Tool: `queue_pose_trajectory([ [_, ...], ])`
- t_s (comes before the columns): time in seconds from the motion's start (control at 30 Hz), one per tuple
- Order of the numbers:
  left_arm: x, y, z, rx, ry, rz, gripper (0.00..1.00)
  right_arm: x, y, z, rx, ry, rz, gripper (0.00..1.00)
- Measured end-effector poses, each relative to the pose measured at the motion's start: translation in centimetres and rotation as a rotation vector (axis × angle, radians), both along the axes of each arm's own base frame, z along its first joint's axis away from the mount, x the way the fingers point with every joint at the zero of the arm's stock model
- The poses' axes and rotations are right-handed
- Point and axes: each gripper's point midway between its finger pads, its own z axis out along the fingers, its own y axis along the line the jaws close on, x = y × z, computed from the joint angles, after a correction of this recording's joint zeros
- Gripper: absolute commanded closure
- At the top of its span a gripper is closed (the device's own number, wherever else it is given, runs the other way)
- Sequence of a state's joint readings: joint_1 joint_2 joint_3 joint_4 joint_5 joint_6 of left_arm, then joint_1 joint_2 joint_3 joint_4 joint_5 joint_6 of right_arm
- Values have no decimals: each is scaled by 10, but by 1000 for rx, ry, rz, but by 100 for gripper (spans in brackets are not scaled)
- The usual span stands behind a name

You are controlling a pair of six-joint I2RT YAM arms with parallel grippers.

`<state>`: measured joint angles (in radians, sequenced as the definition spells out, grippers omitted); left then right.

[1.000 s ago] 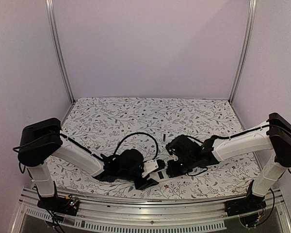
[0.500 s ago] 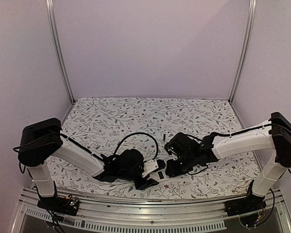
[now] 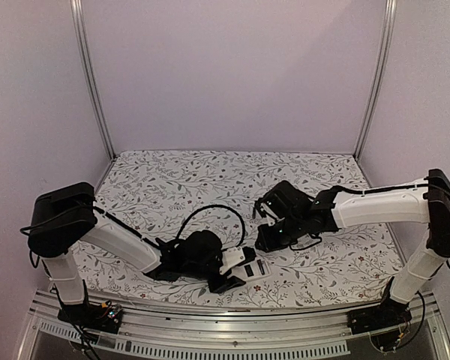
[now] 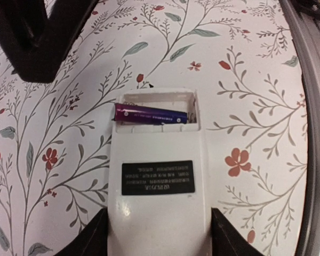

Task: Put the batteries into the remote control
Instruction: Place the battery in the battery compartment.

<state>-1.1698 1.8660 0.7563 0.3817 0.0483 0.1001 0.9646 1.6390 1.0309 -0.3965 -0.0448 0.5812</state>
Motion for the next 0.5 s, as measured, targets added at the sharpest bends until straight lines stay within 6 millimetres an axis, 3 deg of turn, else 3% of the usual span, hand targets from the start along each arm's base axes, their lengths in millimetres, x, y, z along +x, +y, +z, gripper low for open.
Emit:
queue_pose_trajectory([
  [0.13,0,0,0,0,-1,-1,50,7,1,-11,-13,21,28,85],
  [0.3,0,0,0,-1,-1,-1,50,1,4,-28,-35,65,75,86],
  [0.5,0,-1,0,-3,-2,-1,50,-2,5,-30,-32,77,91,88],
])
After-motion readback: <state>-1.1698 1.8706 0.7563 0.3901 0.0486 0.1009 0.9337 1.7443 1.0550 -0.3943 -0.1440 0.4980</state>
